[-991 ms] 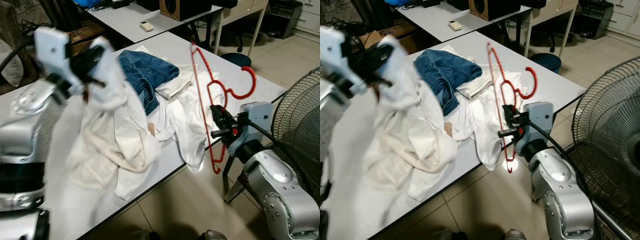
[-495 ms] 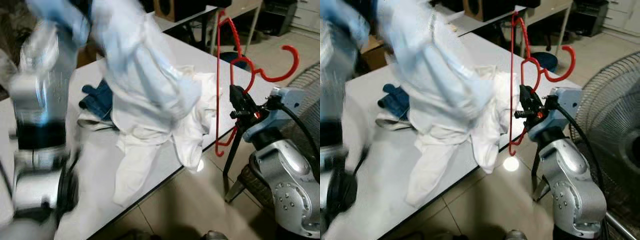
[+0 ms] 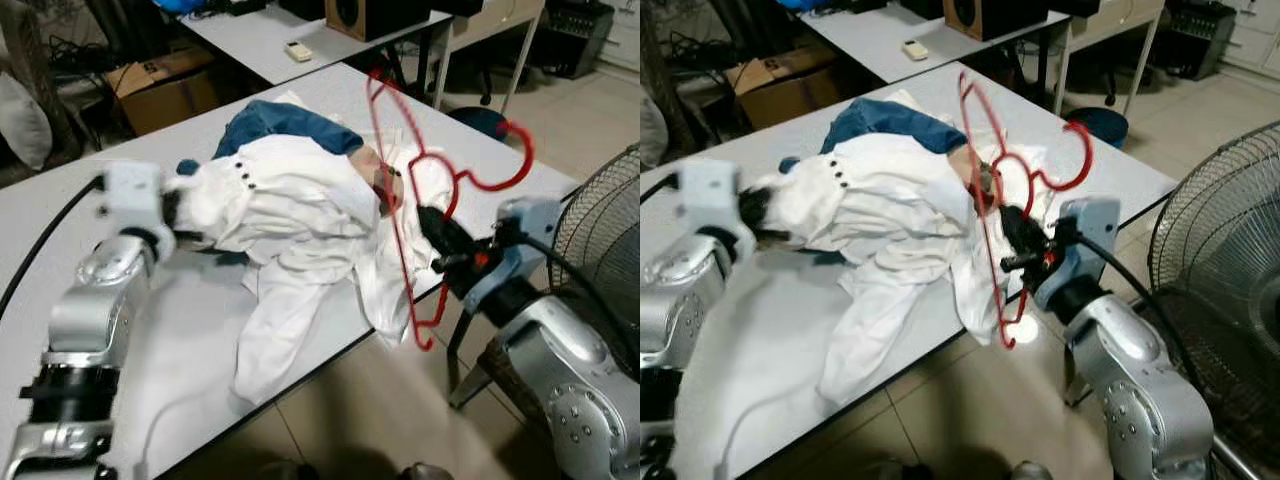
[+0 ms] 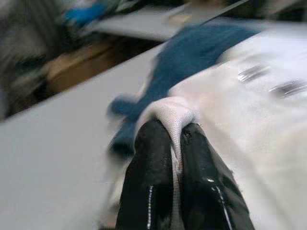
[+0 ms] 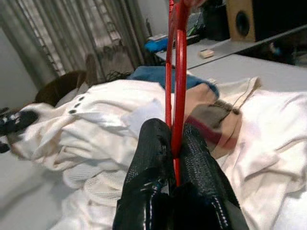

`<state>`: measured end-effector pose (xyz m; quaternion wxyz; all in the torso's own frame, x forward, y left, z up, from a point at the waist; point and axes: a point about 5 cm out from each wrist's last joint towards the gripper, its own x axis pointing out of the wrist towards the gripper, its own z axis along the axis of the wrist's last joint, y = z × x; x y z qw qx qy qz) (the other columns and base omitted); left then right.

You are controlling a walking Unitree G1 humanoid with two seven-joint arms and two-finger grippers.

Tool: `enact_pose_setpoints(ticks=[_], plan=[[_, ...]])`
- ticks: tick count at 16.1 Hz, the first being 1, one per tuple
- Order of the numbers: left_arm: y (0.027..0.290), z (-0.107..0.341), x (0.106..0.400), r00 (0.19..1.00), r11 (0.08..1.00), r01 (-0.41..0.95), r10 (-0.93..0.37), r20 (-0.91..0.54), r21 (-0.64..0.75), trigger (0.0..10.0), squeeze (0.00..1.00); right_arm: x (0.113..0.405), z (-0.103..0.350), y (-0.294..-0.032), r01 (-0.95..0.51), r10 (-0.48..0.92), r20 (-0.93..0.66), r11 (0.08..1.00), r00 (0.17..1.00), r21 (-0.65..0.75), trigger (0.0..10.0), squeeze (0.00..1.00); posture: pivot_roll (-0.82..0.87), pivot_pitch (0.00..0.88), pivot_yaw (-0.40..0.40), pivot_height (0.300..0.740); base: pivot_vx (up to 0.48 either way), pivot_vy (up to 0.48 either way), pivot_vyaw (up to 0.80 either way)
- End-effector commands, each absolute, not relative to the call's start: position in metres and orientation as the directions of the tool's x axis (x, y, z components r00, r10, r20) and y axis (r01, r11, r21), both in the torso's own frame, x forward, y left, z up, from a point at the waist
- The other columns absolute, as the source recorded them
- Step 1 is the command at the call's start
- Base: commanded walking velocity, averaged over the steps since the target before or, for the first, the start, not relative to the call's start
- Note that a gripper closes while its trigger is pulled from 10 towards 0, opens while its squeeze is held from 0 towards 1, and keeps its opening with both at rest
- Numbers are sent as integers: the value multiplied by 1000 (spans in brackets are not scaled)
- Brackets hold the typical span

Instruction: Hang hanger

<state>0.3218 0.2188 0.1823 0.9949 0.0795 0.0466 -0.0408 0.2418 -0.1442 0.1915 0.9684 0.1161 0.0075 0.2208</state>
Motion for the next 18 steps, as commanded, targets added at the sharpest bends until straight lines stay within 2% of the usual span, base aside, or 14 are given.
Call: enact_pose_setpoints(ticks=[1,4,5,8,9,10,11,12,13,15,18], plan=[[214,193,319,990,976,139,-132,-53,170,10000,1000,237,198,-140,-469,467,62,856,882,218,10000,0,-145,76,130,740,0,0,0],[213,207,314,977,959,209,-215,12,192,10000,1000,233,195,-141,-482,483,38,860,875,169,10000,0,-152,88,136,740,0,0,0],[215,213,304,942,927,321,-333,31,194,10000,1000,225,192,-142,-496,502,-12,857,865,142,10000,0,-157,95,143,740,0,0,0],[208,205,286,882,857,467,-470,-40,216,10000,1000,219,189,-142,-508,518,-41,848,854,149,10000,0,-156,100,145,740,0,0,0],[209,205,285,885,859,461,-463,-43,224,10000,1000,218,189,-141,-512,524,-43,845,851,155,10000,0,-156,100,145,740,0,0,0],[222,204,289,939,898,339,-340,-46,279,10000,82,217,188,-140,-519,532,-50,840,845,155,10000,0,-156,104,144,740,0,0,0],[225,206,290,945,902,321,-325,-36,288,10000,0,216,188,-140,-522,534,-52,839,844,154,10000,0,-156,104,142,740,0,0,0],[226,211,286,930,891,355,-367,-11,281,10000,0,216,188,-139,-538,546,-57,835,836,117,10000,0,-156,104,138,740,0,0,0],[218,209,277,886,852,453,-462,-33,263,10000,0,215,188,-138,-550,556,-62,830,829,90,10000,0,-154,101,135,740,0,0,0],[203,192,263,798,758,601,-584,-148,253,10000,0,216,187,-137,-551,557,-68,830,828,88,10000,0,-152,97,134,740,0,0,0],[200,169,257,788,747,615,-565,-245,253,10000,0,217,187,-136,-567,569,-70,822,819,45,10000,0,-157,93,136,740,0,0,0]])
